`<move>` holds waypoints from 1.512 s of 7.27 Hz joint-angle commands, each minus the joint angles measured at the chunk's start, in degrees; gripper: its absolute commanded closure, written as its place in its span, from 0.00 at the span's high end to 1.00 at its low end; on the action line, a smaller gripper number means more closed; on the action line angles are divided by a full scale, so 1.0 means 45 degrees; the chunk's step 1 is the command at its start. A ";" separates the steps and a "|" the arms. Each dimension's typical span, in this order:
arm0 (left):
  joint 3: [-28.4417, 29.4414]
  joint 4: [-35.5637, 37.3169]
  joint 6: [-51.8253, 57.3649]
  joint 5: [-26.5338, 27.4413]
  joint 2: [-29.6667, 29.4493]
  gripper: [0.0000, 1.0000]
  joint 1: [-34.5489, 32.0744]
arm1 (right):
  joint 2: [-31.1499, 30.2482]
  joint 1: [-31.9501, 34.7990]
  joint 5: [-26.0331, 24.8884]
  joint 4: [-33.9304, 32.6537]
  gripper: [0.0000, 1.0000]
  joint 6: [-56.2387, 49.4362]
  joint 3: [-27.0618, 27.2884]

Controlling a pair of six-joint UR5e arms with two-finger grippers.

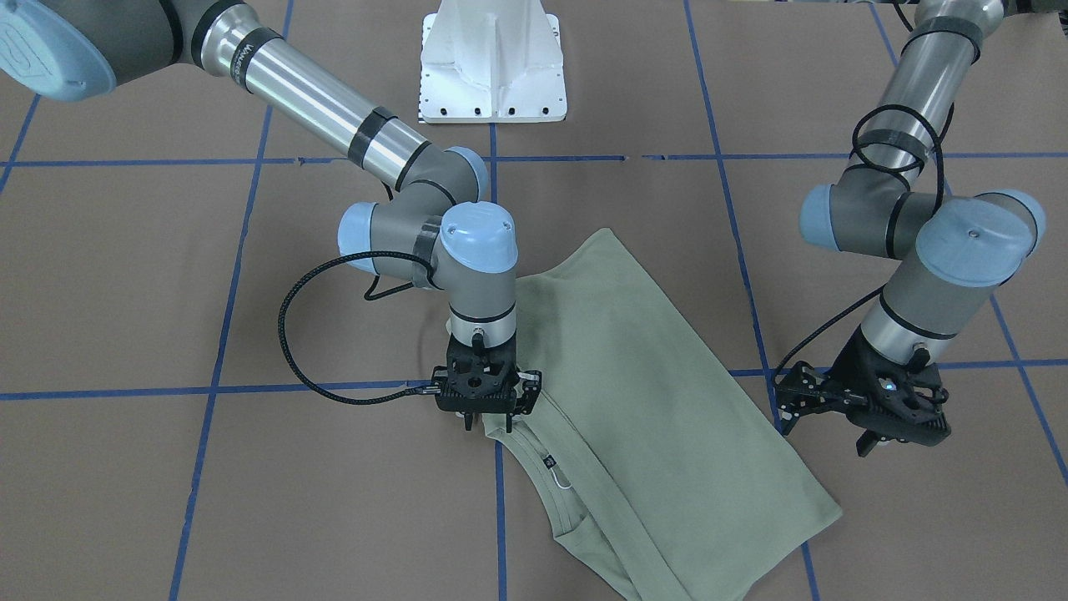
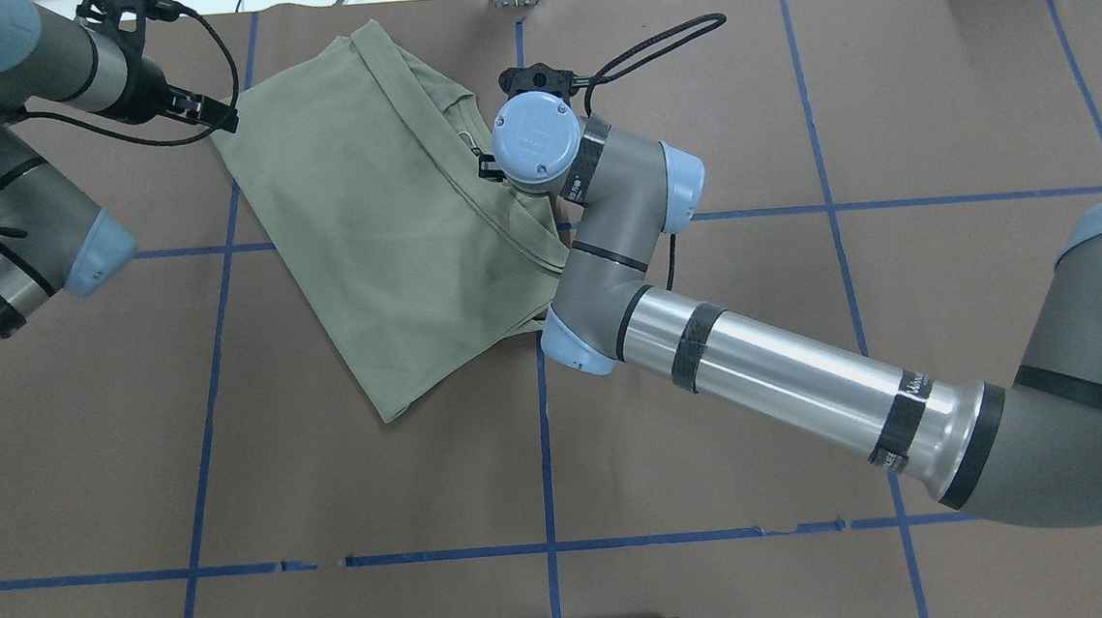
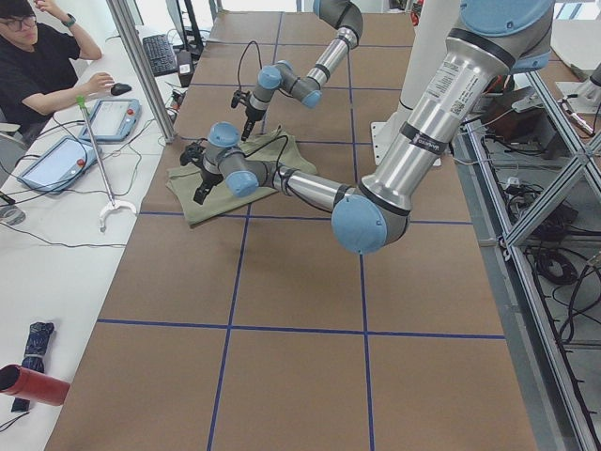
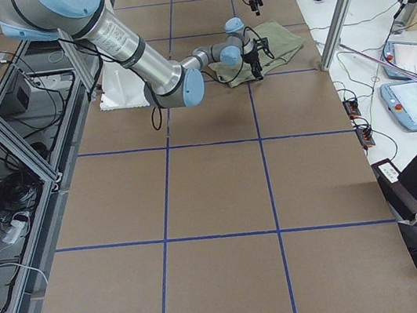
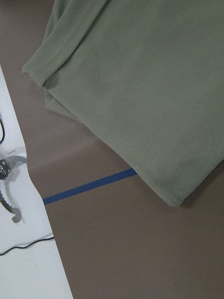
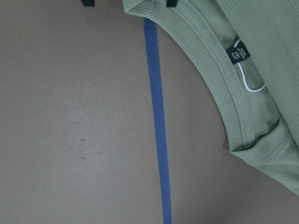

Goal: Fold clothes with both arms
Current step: 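Move the right gripper down onto the shirt near the collar, then push the shirt with the right gripper to square it lengthwise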

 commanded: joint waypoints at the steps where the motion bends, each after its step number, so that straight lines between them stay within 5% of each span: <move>1: 0.0001 0.0000 0.0000 0.0000 0.0000 1.00 0.0000 | 0.0005 -0.0063 0.0000 0.0005 0.45 0.0026 -0.0004; 2: 0.0001 0.0000 0.0000 0.0000 0.0000 1.00 0.0000 | 0.0005 -0.0063 0.0000 0.0005 0.45 0.0026 -0.0004; 5: 0.0001 0.0000 0.0000 0.0000 0.0000 1.00 0.0019 | 0.0043 -0.0063 0.0019 -0.0015 0.00 0.0084 -0.0004; 7: 0.0001 0.0000 -0.0271 0.0000 0.0000 1.00 0.0019 | -0.0034 -0.0063 0.0175 -0.0151 0.00 0.0123 0.0694; 11: -0.0019 -0.0019 -0.0429 0.0000 0.0000 1.00 0.0156 | -0.4300 -0.1287 -0.0774 -0.3467 0.00 0.0802 0.7753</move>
